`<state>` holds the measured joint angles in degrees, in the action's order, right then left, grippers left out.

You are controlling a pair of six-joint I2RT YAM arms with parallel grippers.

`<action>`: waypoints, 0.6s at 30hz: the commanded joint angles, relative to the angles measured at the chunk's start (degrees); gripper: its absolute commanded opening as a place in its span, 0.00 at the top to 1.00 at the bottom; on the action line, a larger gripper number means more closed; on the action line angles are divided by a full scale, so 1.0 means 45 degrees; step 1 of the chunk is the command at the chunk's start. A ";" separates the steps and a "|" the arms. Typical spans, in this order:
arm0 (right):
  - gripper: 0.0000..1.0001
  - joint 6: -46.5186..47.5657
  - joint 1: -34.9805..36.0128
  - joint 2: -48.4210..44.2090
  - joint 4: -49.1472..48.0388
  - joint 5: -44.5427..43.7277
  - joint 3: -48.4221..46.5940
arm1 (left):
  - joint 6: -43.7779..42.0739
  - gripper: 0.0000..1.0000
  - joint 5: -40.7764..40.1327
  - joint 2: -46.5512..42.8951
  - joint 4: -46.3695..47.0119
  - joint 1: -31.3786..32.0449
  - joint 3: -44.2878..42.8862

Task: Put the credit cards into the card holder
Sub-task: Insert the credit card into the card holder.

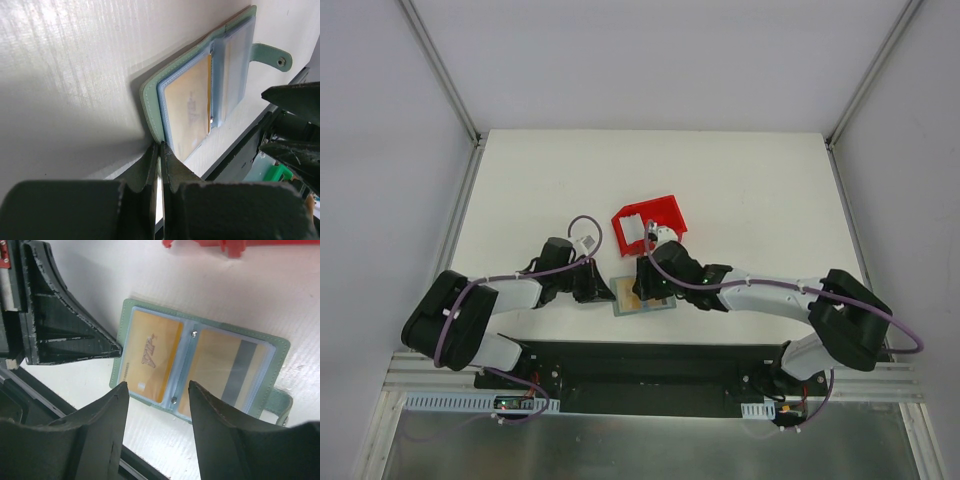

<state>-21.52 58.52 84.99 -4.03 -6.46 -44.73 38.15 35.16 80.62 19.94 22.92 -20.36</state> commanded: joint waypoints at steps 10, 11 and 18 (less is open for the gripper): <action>0.42 0.0504 0.1253 0.1756 0.1286 -0.0576 -0.2149 | -0.0158 1.00 -0.0508 -0.1254 -0.1171 0.0083 -0.0046; 0.42 0.0524 0.1292 0.1874 0.1325 -0.0557 -0.2246 | -0.0119 1.00 -0.0508 -0.1371 -0.1170 0.0083 -0.0007; 0.39 0.0621 0.1584 0.2597 0.1833 -0.0752 -0.2949 | 0.0037 1.00 -0.0410 -0.1880 -0.1248 0.0083 0.0091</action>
<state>-19.84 64.64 95.50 1.83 -7.99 -54.68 38.11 33.36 74.22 14.66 22.92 -20.29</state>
